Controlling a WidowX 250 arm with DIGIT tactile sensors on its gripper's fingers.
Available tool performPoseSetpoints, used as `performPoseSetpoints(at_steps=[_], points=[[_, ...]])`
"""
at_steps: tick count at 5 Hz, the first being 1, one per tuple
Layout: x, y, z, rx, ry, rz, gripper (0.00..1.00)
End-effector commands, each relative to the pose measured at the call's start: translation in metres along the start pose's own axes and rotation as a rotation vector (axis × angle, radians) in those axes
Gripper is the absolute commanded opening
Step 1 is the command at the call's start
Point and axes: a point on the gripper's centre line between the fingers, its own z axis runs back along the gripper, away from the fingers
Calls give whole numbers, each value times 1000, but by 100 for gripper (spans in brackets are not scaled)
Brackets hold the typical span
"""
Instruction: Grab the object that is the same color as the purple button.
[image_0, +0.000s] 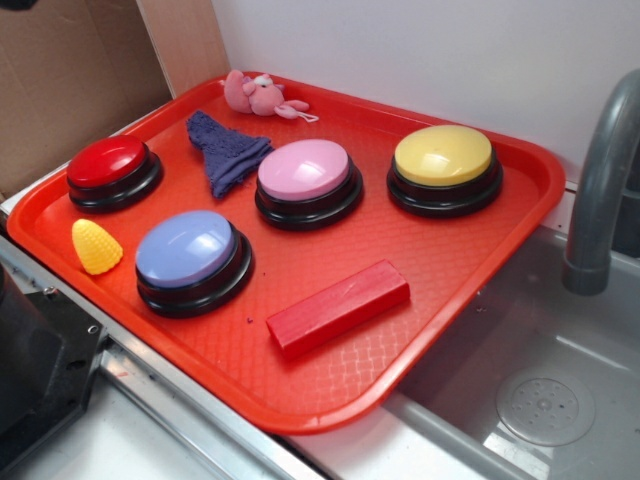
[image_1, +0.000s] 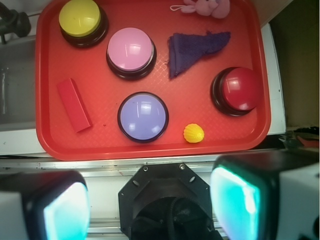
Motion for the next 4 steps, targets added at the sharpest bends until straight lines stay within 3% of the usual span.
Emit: performPoseSetpoints(at_steps=[1, 2, 3, 4], points=[[0, 0, 0, 0, 0, 0, 100], [36, -3, -2, -81, -113, 248, 100], [80, -2, -20, -9, -131, 490, 100], [103, 14, -51, -22, -85, 749, 100]])
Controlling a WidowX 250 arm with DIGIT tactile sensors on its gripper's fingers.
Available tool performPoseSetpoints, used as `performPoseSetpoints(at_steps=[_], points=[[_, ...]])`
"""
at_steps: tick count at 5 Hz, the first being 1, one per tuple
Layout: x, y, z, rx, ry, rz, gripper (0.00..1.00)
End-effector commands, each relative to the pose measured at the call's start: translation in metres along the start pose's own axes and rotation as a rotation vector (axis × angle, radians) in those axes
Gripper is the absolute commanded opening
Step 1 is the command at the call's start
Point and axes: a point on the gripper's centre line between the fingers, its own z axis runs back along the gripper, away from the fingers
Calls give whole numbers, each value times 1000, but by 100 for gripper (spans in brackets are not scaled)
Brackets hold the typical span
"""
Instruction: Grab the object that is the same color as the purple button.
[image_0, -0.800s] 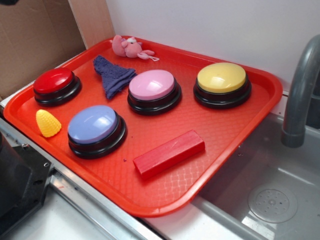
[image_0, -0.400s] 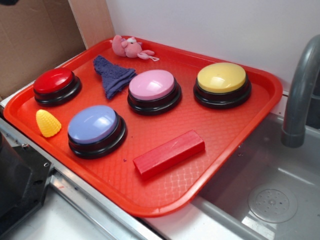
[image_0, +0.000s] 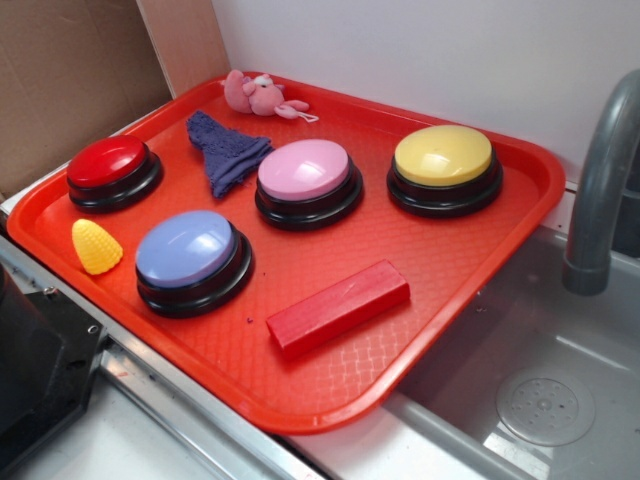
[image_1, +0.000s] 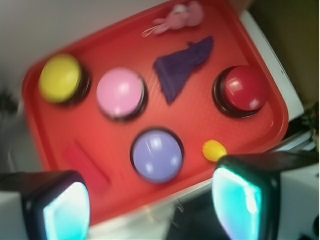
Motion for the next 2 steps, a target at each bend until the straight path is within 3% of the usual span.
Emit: performPoseSetpoints(at_steps=[1, 2], points=[[48, 6, -58, 60, 2, 483, 100], [56, 9, -85, 119, -13, 497, 100]])
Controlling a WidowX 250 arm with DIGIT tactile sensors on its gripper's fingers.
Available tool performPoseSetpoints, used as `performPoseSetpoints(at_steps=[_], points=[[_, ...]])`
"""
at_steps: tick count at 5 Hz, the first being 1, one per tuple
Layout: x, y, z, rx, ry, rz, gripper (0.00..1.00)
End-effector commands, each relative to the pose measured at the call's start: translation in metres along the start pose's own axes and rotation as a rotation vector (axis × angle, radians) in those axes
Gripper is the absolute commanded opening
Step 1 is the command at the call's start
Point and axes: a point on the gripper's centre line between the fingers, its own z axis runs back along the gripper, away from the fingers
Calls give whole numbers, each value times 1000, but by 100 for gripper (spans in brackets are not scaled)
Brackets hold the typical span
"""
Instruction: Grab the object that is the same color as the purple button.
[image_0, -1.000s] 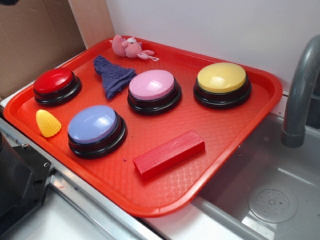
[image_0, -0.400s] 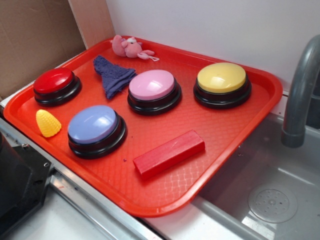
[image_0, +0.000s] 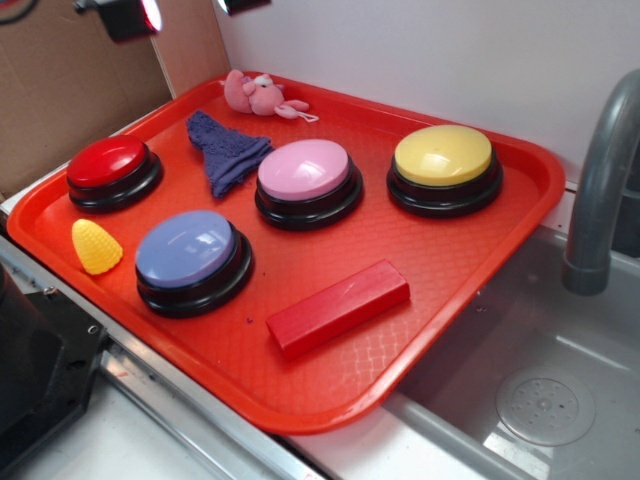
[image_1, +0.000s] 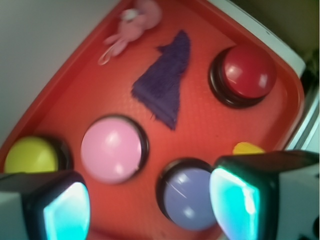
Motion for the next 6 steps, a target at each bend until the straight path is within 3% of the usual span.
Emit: performPoseSetpoints(at_steps=[1, 3, 6], points=[[33, 22, -48, 76, -78, 0, 100], [73, 28, -89, 48, -102, -36, 100], [95, 13, -121, 10, -86, -41, 100]])
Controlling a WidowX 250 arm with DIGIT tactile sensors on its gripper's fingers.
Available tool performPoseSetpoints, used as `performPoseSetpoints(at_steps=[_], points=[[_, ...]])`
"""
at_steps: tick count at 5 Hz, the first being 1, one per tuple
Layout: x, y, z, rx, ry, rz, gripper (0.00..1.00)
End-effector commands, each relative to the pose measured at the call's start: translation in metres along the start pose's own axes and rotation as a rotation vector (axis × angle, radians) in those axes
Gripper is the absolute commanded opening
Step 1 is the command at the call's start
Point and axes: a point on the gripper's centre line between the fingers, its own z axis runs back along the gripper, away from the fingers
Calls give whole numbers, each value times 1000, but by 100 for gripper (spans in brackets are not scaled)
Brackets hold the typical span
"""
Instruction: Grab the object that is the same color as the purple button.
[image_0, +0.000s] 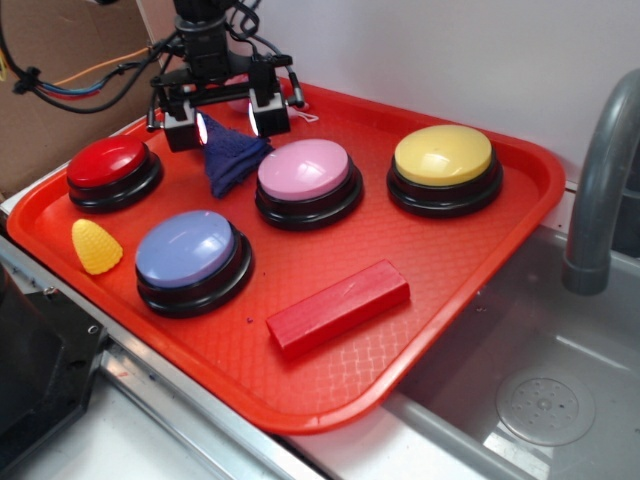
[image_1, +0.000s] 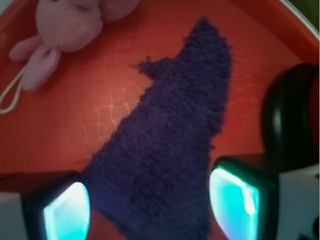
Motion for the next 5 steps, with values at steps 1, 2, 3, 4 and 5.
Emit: performPoseSetpoints(at_steps=[1, 2, 3, 4, 5], points=[[35, 2, -4, -54, -52, 20, 100], [38, 14, 4, -51, -74, 33, 100], [40, 26, 6, -93, -79, 51, 100], [40, 22, -23, -82, -24, -3, 100], [39, 13, -43, -101, 0, -76, 100]])
